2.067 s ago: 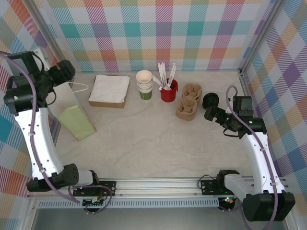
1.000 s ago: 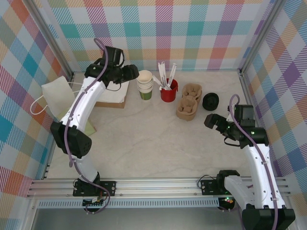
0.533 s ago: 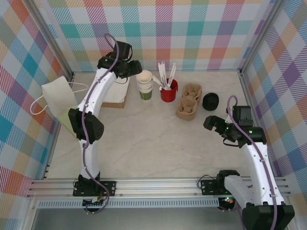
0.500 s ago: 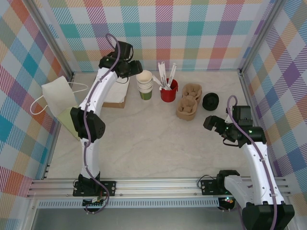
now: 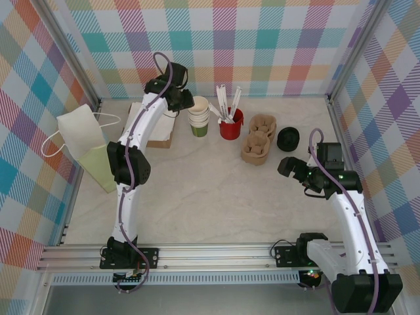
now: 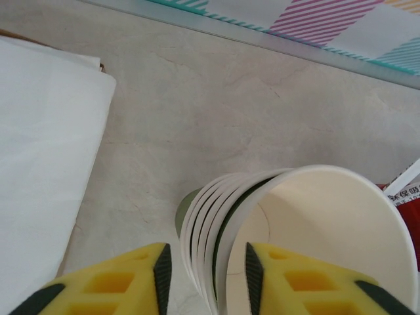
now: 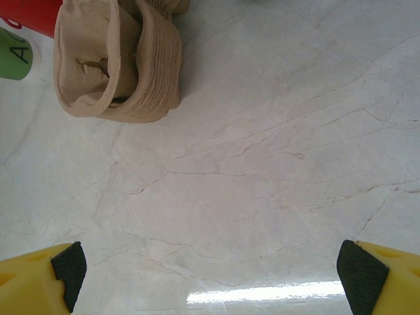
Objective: Pack the takeout coffee
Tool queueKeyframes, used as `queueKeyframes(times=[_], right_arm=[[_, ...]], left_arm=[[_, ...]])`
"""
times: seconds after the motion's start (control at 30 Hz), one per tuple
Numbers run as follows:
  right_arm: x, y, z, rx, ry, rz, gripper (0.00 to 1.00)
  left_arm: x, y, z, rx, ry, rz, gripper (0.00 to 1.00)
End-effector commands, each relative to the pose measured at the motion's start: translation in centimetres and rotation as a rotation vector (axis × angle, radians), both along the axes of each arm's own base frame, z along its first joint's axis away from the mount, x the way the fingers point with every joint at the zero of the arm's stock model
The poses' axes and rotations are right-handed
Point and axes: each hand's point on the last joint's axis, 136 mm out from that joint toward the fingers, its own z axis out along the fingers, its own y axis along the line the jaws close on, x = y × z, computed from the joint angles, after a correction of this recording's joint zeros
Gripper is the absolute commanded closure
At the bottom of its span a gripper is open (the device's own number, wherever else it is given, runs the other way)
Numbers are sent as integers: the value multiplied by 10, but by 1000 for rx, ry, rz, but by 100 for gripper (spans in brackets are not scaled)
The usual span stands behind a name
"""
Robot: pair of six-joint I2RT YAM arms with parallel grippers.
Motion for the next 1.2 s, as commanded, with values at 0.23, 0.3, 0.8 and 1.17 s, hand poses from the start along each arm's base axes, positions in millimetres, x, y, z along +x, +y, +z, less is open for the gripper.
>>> queueKeyframes(times=[0.23,0.3,0.8,1.17], right_arm=[[3,0,-1,4,-5,2,0],[3,0,0,5,-7,1,0],[3,0,1,0,-9,6,0],[2,0,1,1,-8,4,0]], left_arm=[[-1,-4,2,5,1,-13,76],[0,-5,0,1,4,-15,77],[-6,-5,18,-17,-16,-25,100],[-12,-2,62,-51,-104,-14,100]])
